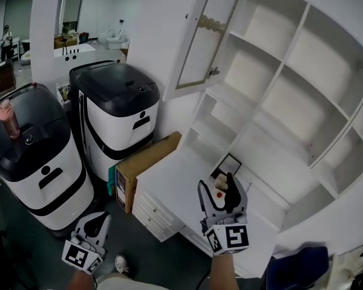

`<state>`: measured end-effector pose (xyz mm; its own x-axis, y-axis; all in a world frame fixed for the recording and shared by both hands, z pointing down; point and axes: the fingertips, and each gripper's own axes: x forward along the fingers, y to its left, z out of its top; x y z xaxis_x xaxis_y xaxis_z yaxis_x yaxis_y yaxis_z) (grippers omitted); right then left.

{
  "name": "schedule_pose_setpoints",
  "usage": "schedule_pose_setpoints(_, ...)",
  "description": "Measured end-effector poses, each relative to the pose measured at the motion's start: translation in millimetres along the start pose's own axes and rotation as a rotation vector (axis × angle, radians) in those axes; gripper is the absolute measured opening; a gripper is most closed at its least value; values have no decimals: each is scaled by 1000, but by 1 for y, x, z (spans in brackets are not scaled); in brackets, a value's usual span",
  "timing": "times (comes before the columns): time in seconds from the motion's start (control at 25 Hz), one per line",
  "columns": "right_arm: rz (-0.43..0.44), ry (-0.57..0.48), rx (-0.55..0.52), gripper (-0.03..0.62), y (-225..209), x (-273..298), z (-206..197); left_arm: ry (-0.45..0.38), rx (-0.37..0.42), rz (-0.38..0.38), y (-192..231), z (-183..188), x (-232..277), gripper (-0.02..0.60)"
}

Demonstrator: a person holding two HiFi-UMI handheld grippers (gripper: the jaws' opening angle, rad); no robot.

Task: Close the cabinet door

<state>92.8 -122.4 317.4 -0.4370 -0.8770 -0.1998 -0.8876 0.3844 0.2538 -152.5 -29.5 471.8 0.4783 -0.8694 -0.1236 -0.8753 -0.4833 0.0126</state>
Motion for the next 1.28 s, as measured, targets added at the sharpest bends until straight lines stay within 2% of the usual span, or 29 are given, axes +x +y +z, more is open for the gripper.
schedule_pose_setpoints(0.2, -44, 1, -30, 298, -4, 83, 4, -31, -14, -52, 60, 3, 56, 3)
schedule_pose_setpoints(0.44, -55, -11, -25, 298, -7, 157, 6, -49, -45, -76, 81, -2, 91, 3)
schedule_pose_setpoints(0.64, 20, -54, 30, 299, 0, 211, 9, -45, -53, 10, 97, -6, 93, 3)
schedule_pose_setpoints(0.8, 48, -61, 25, 302, 2, 248, 9, -40, -30, 78, 101, 1, 85, 3)
schedule_pose_setpoints(1.0, 20, -73, -7, 314, 2, 307, 17, -55, -29, 162, 117, 2, 77, 3)
schedule_pose_setpoints(1.28, -95, -90, -113, 337, 0, 364, 34, -48, -38, 243, 134, -4, 56, 3)
